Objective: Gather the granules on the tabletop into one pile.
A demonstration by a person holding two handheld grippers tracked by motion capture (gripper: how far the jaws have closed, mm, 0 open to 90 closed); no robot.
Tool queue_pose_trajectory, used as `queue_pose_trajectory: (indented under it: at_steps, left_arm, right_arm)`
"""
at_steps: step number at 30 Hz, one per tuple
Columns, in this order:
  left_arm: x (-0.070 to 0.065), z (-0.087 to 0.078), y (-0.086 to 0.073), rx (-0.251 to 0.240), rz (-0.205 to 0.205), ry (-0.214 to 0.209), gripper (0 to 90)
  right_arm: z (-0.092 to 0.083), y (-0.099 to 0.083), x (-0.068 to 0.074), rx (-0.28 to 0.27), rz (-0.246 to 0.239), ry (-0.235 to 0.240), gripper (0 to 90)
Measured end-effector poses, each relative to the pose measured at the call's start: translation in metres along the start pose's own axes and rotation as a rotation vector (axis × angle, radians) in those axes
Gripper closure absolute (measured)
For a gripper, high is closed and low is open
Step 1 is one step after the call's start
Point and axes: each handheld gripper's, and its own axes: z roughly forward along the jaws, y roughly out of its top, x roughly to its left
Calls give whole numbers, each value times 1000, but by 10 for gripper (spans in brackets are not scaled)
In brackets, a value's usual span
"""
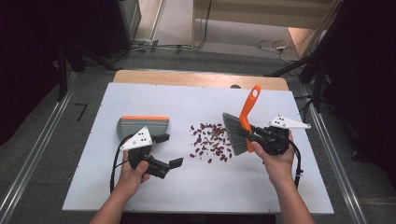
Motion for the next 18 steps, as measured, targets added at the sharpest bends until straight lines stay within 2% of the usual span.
queue_pose_trajectory:
  at_steps: [3, 4, 6, 7, 8, 11, 13, 16, 18]
  left_arm:
    - [-1, -2, -5, 10, 10, 14, 0]
    - [-2, -3, -6, 12, 11, 20, 0]
    - [-2, -5, -8, 14, 10, 29, 0]
    - [-3, -6, -9, 10, 9, 36, 0]
    - [-3, -8, -11, 4, 5, 40, 0]
    - [-4, -12, -11, -7, 15, 62, 0]
    - [-4, -16, -11, -22, 12, 71, 0]
    - [-5, -22, -13, -28, 5, 94, 0]
    - [-6, -26, -17, -30, -3, 101, 0]
  right_arm:
    - [-2, -1, -5, 5, 14, -25, 686]
    - [-2, -2, -8, 14, 18, -52, 686]
    - [-2, -2, -9, 16, 25, -59, 686]
    - [-3, -2, -12, 13, 55, -59, 686]
    - [-4, -2, -13, 13, 65, -65, 686]
    - [-4, 0, -12, 27, 50, -92, 686]
    - [-2, 1, -13, 53, 18, -127, 686]
    - [-2, 0, -16, 62, 20, -141, 686]
    - [-1, -1, -20, 65, 39, -134, 686]
